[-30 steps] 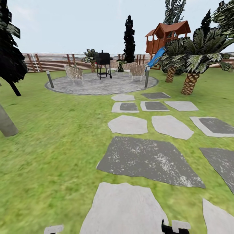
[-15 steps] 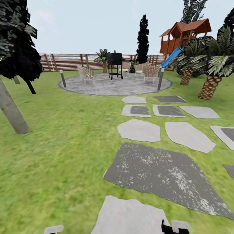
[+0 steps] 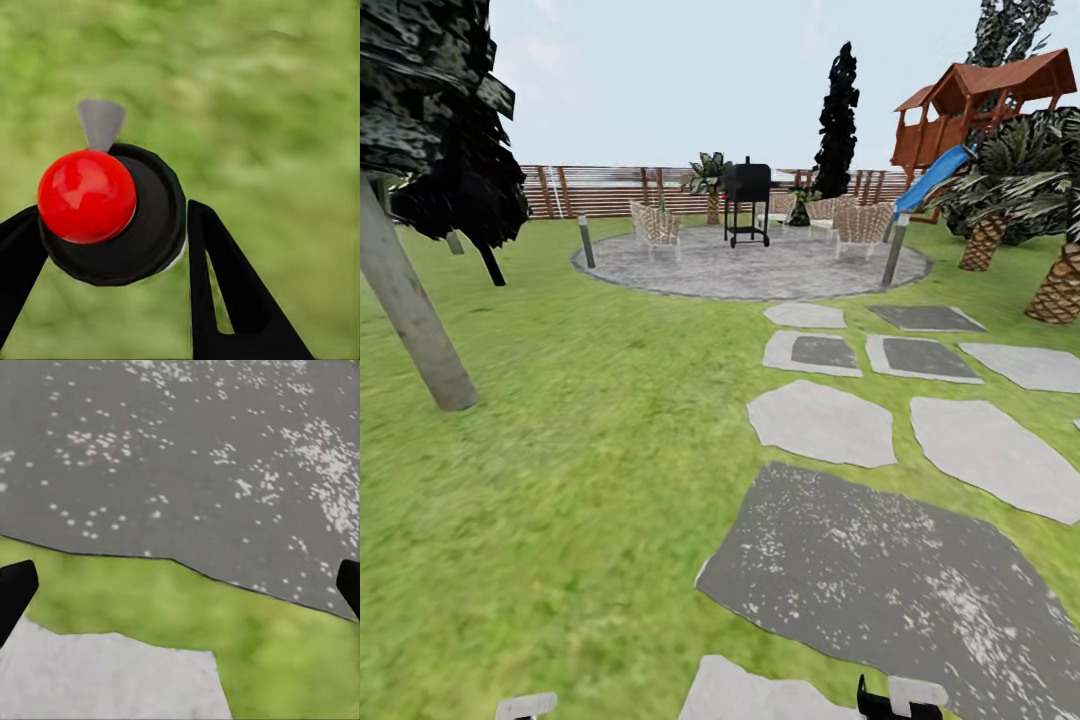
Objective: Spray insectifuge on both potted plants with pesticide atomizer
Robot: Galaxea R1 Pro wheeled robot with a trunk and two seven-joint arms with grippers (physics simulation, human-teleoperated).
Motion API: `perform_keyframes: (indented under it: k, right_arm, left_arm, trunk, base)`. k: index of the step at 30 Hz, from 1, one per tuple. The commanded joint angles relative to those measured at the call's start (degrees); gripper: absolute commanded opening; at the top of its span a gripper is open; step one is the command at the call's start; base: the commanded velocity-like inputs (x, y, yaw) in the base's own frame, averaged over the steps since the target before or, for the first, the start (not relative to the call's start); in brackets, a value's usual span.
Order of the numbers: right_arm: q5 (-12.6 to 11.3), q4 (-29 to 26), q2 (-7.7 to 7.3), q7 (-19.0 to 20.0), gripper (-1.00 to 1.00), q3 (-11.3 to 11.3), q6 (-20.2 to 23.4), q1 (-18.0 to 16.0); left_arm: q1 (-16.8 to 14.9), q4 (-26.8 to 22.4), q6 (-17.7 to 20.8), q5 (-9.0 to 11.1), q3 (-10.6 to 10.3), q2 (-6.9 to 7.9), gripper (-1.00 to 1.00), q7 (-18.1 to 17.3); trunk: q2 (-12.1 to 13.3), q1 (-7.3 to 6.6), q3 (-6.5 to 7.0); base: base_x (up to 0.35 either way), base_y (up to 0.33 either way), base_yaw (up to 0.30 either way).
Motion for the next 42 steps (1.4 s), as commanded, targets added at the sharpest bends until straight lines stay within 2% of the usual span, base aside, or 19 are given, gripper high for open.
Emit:
perform_keyframes:
  k: [1,13,42]
  right_arm:
    - [0.63,0.08,-0.05,-0.30,1.00,-0.33,-0.13,-0.04]
    - [0.66,0.08,-0.12,-0.29,1.00,-0.32,-0.13,-0.04]
    - [0.57,-0.10,-0.29,-0.38,1.00,-0.24,-0.21,-0.04]
  left_arm:
    - [-0.05,0.05,-0.18,0.57,-0.47,0.01,-1.00,-0.10]
    - [-0.03,0.05,-0.18,0.54,-0.47,-0.09,-1.00,-0.10]
    - [-0.03,0.11,-0.25,0.54,-0.46,0.07,-1.00,-0.10]
  trunk:
    - [-0.02,0.02,-0.05]
    - [-0.02,0.02,-0.05]
    - [-0.02,0.02,-0.05]
  base:
    - [0.339,0.000,0.007]
    - [0.336,-0.033,0.001]
    - [0.300,-0.167,0.000]
